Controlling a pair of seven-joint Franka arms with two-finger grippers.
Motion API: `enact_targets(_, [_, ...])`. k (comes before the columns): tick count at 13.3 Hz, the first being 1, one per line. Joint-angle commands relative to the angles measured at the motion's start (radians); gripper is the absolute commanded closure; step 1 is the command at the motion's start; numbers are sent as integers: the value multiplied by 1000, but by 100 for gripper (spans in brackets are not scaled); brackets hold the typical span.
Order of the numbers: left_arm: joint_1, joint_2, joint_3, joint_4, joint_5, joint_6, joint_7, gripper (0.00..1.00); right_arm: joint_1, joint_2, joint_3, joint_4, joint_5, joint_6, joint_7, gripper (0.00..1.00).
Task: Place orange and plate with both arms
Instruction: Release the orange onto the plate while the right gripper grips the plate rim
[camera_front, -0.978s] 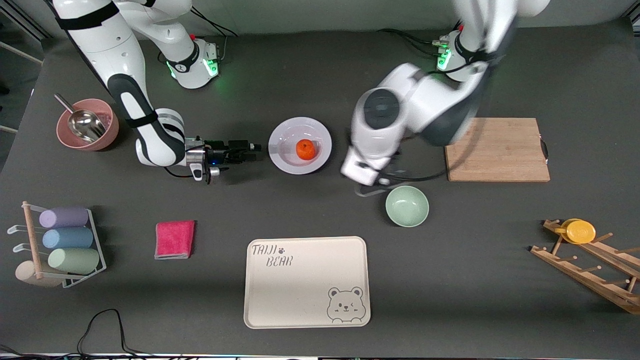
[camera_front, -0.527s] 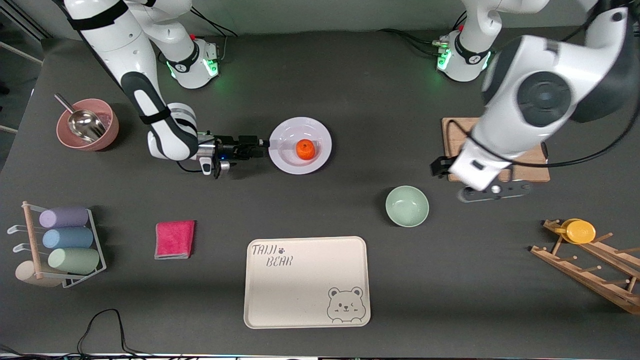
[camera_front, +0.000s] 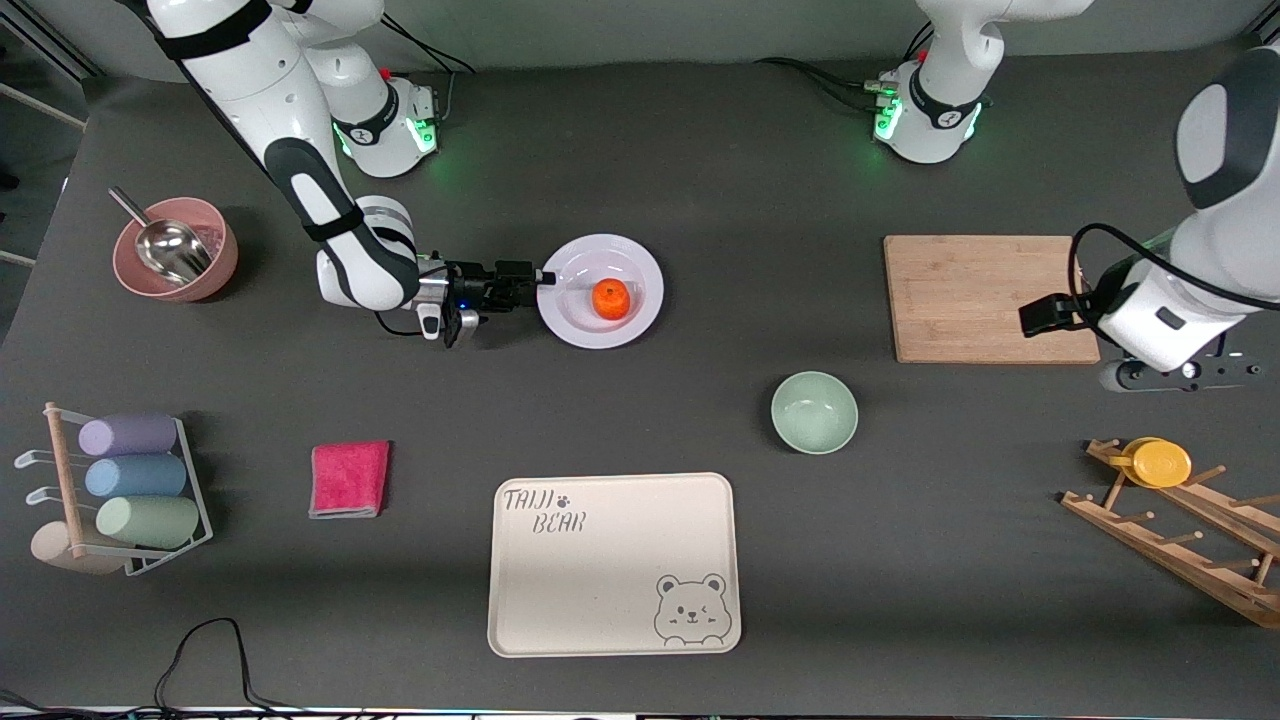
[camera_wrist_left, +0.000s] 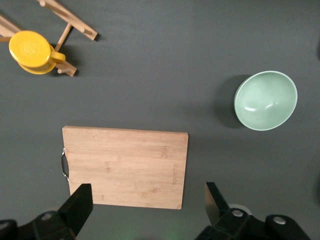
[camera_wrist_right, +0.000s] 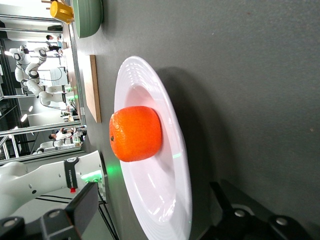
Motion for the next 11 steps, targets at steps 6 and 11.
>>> enact_targets(6, [-44, -227, 37, -205, 27, 44, -7, 0, 12, 32, 50, -10, 152, 48, -166, 81])
enact_targets(11, [-82, -312, 69, -295, 32, 66, -14, 0, 2, 35, 50, -4, 175, 42, -148, 100])
